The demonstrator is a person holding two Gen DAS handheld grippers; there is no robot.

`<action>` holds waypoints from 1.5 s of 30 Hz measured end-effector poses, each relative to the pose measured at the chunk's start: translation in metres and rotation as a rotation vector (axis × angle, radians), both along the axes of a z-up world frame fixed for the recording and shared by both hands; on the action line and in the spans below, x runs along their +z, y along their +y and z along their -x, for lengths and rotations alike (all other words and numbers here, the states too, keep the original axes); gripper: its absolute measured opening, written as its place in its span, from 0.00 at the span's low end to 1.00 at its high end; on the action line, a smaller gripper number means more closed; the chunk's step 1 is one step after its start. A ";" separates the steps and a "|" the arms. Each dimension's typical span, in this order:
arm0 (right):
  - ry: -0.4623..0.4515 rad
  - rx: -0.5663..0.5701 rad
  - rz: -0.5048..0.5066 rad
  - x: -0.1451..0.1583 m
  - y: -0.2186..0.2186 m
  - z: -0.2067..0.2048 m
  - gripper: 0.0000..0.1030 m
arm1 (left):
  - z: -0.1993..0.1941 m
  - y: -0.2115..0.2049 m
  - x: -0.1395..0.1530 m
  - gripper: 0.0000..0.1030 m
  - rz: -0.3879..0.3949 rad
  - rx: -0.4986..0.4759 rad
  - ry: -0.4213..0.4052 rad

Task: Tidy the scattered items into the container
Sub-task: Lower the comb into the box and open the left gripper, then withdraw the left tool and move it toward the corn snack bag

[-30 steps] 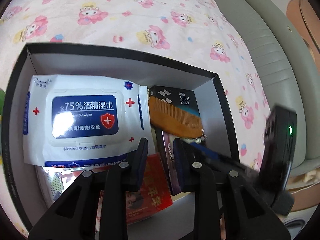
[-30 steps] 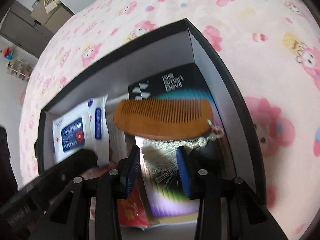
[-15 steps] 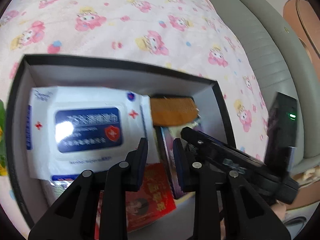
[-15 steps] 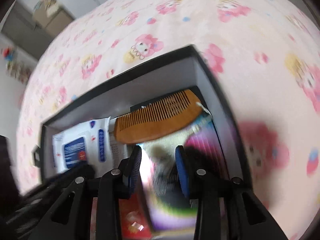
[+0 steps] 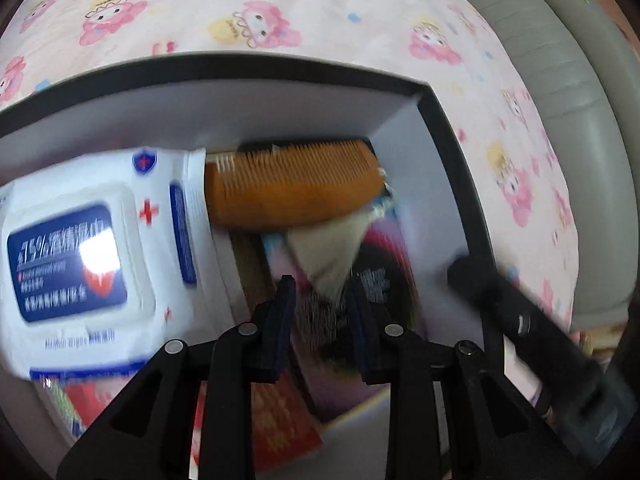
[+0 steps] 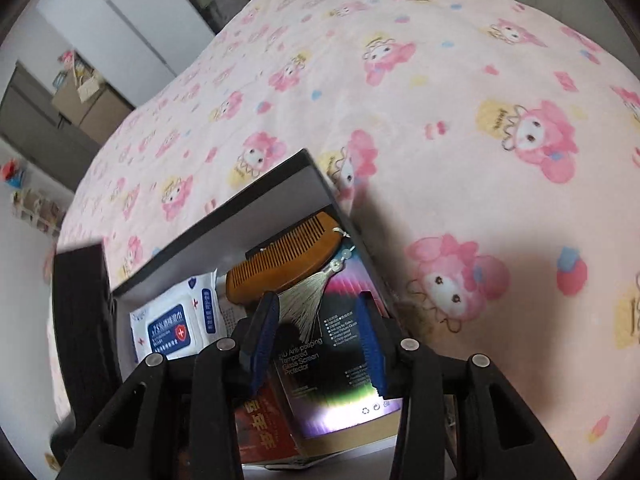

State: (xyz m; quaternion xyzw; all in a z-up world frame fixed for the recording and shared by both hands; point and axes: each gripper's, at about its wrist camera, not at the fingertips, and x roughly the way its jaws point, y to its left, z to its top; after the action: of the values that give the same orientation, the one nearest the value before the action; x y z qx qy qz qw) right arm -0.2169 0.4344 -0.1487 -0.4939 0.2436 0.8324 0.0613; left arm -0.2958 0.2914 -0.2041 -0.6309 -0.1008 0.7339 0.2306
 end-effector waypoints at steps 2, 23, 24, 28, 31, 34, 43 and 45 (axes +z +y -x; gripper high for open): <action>0.022 0.007 0.007 0.001 0.004 0.001 0.35 | 0.007 0.001 0.000 0.24 0.018 0.005 0.015; 0.136 0.082 -0.230 0.028 -0.057 -0.023 0.36 | -0.041 -0.058 0.063 0.23 -0.003 0.064 0.211; 0.148 0.090 -0.235 0.030 -0.062 -0.029 0.36 | -0.047 -0.063 0.069 0.23 0.012 0.062 0.232; 0.212 0.141 -0.270 0.043 -0.088 -0.048 0.36 | -0.071 -0.083 0.088 0.23 0.065 0.052 0.303; 0.258 0.171 -0.269 0.048 -0.104 -0.061 0.35 | -0.088 -0.104 0.097 0.23 0.067 0.051 0.317; 0.297 0.193 -0.266 0.051 -0.122 -0.074 0.35 | -0.104 -0.122 0.104 0.23 0.093 0.059 0.348; 0.351 0.319 -0.212 0.049 -0.170 -0.115 0.35 | -0.165 -0.176 0.105 0.25 0.162 0.095 0.400; 0.354 0.338 -0.197 0.045 -0.184 -0.126 0.35 | -0.175 -0.191 0.102 0.25 0.168 0.115 0.398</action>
State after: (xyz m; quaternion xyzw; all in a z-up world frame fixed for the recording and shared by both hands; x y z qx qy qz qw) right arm -0.0913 0.2503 -0.1040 -0.3658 0.0823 0.9240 -0.0744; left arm -0.1206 0.1006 -0.1026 -0.4840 -0.0275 0.8616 0.1505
